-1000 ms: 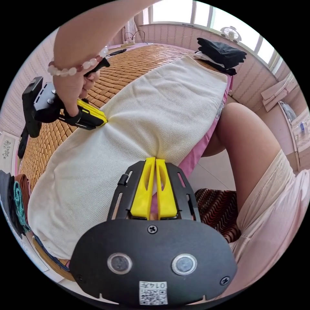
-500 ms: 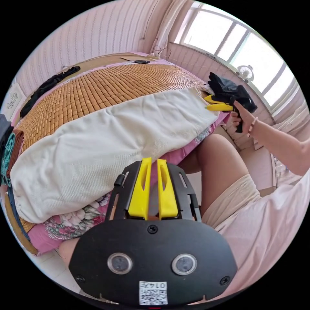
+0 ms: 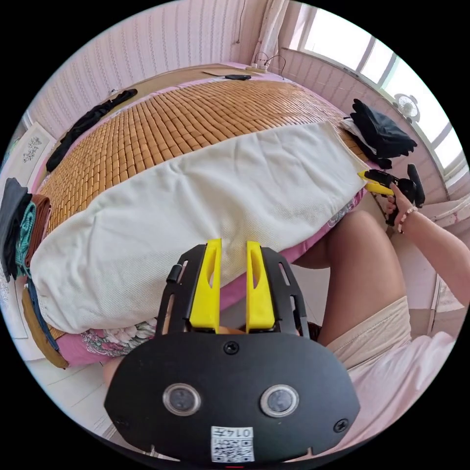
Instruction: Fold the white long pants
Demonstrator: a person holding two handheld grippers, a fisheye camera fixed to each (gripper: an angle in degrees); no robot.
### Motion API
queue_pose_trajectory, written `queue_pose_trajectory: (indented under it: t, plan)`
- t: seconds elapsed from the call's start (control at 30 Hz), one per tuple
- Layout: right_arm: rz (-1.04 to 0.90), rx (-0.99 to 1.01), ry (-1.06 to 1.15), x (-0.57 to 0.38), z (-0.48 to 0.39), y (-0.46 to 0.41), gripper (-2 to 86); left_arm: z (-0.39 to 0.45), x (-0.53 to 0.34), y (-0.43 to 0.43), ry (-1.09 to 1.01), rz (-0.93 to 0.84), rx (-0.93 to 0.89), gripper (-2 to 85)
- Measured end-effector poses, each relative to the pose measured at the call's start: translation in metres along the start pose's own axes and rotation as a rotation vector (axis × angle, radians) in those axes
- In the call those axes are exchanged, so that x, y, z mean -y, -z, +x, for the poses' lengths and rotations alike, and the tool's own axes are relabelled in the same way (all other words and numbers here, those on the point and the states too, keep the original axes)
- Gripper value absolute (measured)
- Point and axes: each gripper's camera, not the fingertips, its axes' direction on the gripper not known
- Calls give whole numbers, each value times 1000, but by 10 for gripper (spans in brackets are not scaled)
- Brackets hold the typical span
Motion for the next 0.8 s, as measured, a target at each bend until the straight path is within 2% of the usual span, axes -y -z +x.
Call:
queue_pose_trajectory:
  t: [0.07,0.1,0.2,0.33,0.4,0.53,0.6,0.67,0.77,0.8]
  plan:
    - [4,-2,18,-6,-1,9,89,-2,11,-23,8,-110,-42,73]
    - [12,99,79,-12,-2,20,55,-1,19,-32,4,-140,-19,70]
    - [46,292,146,-24,-7,56,45,-2,33,-30,13,-161,9,69]
    - [10,431,311,-43,-59,77,40,-14,28,-16,30,-89,-23,77]
    - [-49,509,446,-70,-121,71,39,-31,18,5,111,-31,-111,104]
    - [-200,470,808,-147,-241,54,42,-62,-2,52,198,16,-164,113]
    - [-337,373,1048,-215,-298,31,49,-85,-23,89,228,102,-157,115]
    - [-451,255,1153,-261,-316,-2,57,-104,-38,105,275,142,-167,120]
    - [-676,96,1164,-311,-318,-55,66,-132,-56,112,359,148,-188,123]
    - [-650,94,1182,-325,-320,-52,68,-140,-60,111,386,135,-211,123]
